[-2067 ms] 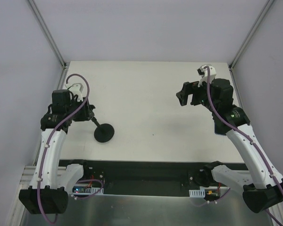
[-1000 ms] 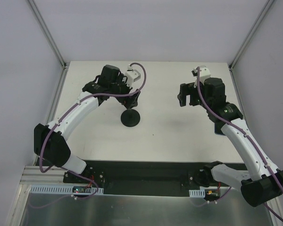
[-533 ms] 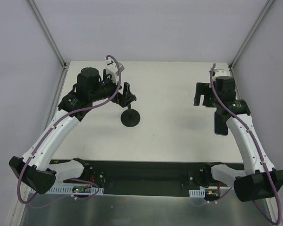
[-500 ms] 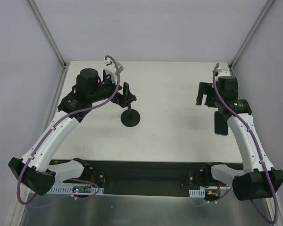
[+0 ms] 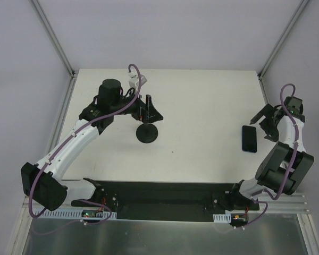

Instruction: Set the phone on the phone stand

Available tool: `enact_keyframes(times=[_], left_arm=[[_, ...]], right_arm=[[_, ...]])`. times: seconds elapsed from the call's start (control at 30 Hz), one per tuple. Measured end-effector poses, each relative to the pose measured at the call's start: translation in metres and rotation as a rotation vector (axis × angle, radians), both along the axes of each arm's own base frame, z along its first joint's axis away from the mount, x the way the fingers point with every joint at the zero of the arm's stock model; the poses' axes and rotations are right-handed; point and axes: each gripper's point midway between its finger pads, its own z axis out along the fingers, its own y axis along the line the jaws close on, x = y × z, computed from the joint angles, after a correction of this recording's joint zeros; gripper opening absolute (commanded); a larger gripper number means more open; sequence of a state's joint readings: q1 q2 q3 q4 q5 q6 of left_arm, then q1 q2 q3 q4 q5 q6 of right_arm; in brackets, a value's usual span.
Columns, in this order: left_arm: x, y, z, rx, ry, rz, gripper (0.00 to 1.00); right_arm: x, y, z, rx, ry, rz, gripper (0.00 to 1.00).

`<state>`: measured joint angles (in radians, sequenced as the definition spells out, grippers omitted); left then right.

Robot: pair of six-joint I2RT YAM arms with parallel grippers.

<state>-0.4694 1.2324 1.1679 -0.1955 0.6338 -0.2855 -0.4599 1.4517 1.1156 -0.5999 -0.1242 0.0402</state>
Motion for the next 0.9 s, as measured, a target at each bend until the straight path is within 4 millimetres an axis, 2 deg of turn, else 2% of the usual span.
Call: enact_keyframes(times=[0.13,0.37,0.57,0.9], left_arm=[[-0.005,-0.008,-0.005,-0.027,0.063,-0.044,0.94],[-0.010,-0.012,0.003,-0.063,0.067,-0.078,0.95],[-0.012,-0.013,0.005,-0.070,0.069,-0.093,0.95],[-0.012,-0.013,0.005,-0.070,0.069,-0.092,0.95]], right_arm=[[-0.005,-0.017,-0.019,0.029,0.021,-0.055,0.96],[-0.009,-0.034,-0.043,0.080,0.049,-0.093,0.96],[-0.008,-0.023,-0.075,0.188,0.107,-0.065,0.96],[0.002,0.003,-0.080,0.245,0.117,0.015,0.96]])
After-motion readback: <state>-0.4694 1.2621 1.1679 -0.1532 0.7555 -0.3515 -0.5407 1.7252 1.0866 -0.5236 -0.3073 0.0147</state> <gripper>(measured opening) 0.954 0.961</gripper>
